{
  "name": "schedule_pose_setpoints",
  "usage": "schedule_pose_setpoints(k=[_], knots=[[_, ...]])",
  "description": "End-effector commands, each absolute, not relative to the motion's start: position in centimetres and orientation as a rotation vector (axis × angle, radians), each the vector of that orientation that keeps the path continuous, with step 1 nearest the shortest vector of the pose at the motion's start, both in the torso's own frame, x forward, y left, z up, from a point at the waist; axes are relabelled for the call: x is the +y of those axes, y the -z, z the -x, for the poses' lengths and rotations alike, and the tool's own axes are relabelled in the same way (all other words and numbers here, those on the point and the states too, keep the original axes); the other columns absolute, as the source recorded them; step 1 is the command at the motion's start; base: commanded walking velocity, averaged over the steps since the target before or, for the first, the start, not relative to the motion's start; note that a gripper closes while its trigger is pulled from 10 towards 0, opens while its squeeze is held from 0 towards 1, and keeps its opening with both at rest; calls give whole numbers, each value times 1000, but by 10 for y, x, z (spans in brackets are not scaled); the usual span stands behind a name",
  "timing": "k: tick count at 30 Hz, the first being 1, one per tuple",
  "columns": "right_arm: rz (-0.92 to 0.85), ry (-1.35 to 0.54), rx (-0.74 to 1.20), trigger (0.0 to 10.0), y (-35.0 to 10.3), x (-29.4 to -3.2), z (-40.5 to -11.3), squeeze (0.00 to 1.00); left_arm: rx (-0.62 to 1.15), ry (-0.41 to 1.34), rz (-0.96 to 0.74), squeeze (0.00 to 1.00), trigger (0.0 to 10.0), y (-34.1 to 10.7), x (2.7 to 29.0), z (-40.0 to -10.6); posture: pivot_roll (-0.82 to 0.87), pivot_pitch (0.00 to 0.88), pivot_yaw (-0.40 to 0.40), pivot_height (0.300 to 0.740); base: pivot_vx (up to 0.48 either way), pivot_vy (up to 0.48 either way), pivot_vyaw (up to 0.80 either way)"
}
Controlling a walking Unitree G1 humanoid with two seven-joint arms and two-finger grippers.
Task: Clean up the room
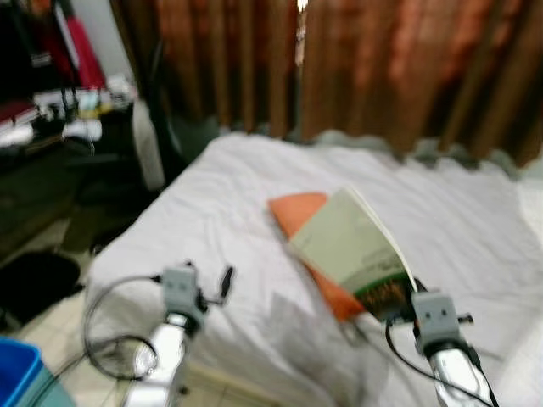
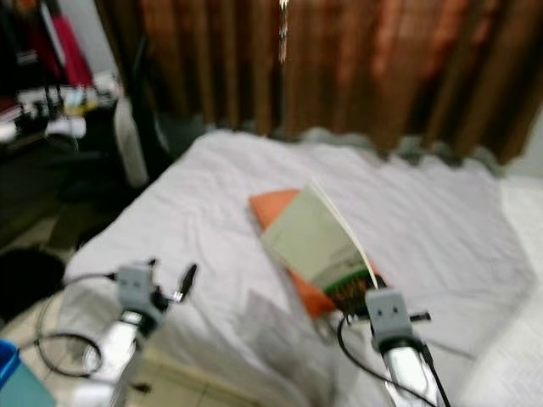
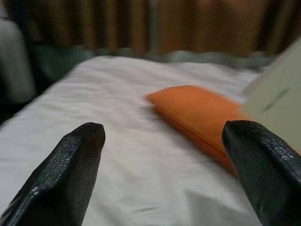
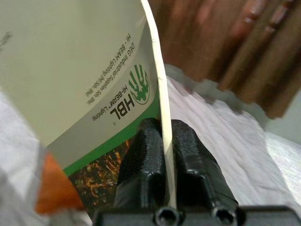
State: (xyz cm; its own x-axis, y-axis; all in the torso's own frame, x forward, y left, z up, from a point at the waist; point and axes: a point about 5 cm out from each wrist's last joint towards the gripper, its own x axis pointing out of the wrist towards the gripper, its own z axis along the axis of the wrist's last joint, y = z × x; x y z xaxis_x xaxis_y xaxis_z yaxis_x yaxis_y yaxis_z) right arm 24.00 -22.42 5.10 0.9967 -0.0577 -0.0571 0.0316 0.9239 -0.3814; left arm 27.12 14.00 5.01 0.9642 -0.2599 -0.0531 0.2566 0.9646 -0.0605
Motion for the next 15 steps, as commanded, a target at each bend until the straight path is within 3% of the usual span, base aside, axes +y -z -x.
schedule_pose_setpoints(k=[1, 6, 15], knots=[[374, 58, 49, 0, -57, -226, -243, 0, 68, 293, 28, 0, 10000, -47, 138, -270, -68, 1, -20, 740, 0, -465, 0], [255, -3, 125, 0, -50, -227, -250, 0, 50, 318, 9, 0, 10000, -44, 130, -261, -34, 12, -75, 740, 0, -465, 0], [202, -61, 147, 0, -49, -210, -273, 0, 42, 300, -5, 0, 10000, -47, 135, -267, -27, 10, -40, 740, 0, -462, -711]])
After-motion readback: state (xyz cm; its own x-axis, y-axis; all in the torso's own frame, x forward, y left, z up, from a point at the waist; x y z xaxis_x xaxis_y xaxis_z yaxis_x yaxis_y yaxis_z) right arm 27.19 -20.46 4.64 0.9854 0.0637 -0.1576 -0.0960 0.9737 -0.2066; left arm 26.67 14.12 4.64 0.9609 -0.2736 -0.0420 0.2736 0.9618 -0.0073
